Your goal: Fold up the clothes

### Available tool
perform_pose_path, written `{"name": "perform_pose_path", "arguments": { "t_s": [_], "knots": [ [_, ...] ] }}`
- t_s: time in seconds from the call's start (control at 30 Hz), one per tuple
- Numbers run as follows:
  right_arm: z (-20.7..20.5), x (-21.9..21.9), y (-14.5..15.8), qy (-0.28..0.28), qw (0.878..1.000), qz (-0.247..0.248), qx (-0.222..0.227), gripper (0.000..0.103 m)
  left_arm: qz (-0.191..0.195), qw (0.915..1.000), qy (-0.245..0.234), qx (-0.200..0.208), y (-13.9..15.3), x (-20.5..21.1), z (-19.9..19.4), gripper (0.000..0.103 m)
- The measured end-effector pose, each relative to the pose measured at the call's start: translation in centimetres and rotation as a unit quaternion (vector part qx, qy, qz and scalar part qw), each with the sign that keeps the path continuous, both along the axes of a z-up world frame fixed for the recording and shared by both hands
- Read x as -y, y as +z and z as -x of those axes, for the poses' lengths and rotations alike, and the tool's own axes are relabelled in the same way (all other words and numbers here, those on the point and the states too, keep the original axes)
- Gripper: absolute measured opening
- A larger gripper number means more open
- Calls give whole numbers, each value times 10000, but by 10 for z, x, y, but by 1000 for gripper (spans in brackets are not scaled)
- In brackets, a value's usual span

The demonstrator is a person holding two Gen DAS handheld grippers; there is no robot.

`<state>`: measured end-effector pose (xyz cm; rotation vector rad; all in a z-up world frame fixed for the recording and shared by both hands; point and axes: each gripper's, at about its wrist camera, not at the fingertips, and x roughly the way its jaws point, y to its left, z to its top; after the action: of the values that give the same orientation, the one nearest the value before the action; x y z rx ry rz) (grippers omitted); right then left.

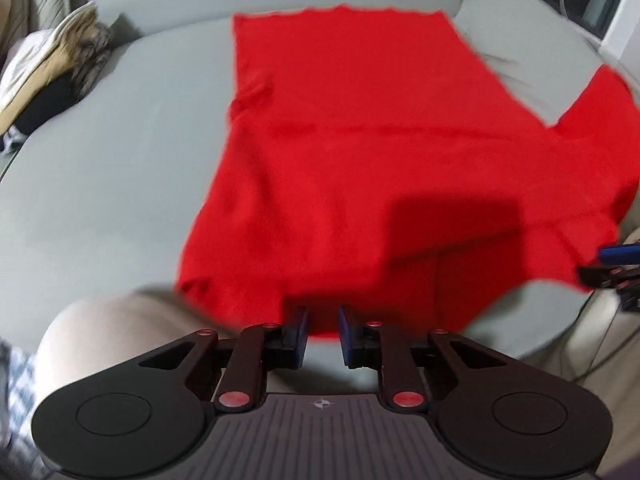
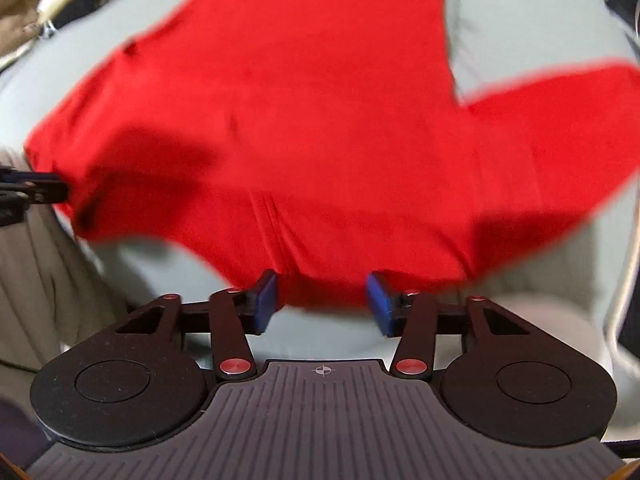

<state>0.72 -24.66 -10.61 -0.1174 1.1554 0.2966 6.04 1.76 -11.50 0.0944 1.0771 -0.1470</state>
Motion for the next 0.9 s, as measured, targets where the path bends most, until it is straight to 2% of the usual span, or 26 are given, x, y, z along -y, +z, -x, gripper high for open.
{"name": "perform_pose_path", "arguments": {
  "t_s": [0.07,0.1,0.13,0.23,0.33,0.4,0.5,0.53,0.57,0.6,0.63,0.73,0.8,0.9],
  "knots": [
    [-1,5,16,-169,9989,-344,281,40,175,9993,-102,320,12,5,1,15],
    [-2,4,24,-215,9973,-484,500,37,269,9984,-186,465,17,12,-2,17],
    [-5,0,29,-211,9956,-562,722,30,362,9971,-280,602,22,19,-6,20],
    [-18,-19,26,-90,9940,-630,895,28,283,9948,-486,848,19,48,-19,27],
    [-24,-27,4,-149,9979,-473,416,28,124,9982,-529,266,-6,60,-29,26],
    [-20,-24,-2,-74,9989,-431,177,28,-6,9976,-667,158,-6,63,-24,26],
    [-12,-4,10,-232,9965,-787,-130,29,70,9978,-634,-196,2,57,-21,27],
    [-10,7,18,-374,9942,-1008,-44,31,151,9980,-586,-169,8,54,-22,28],
    [-9,19,28,-539,9906,-1255,101,39,214,9983,-529,-82,16,52,-20,30],
    [-7,33,40,-763,9856,-1466,346,47,261,9986,-463,27,24,50,-20,36],
    [-5,49,56,-1044,9780,-1680,670,59,316,9985,-417,135,33,49,-22,37],
    [-7,103,92,-1800,9470,-2318,1303,60,558,9972,-363,343,58,51,-27,39],
    [-9,141,110,-2355,9220,-2686,1493,60,780,9956,-367,374,72,54,-31,39],
    [-14,191,129,-3149,8965,-2627,1679,60,1077,9928,-375,354,88,63,-26,39]
  ]
}}
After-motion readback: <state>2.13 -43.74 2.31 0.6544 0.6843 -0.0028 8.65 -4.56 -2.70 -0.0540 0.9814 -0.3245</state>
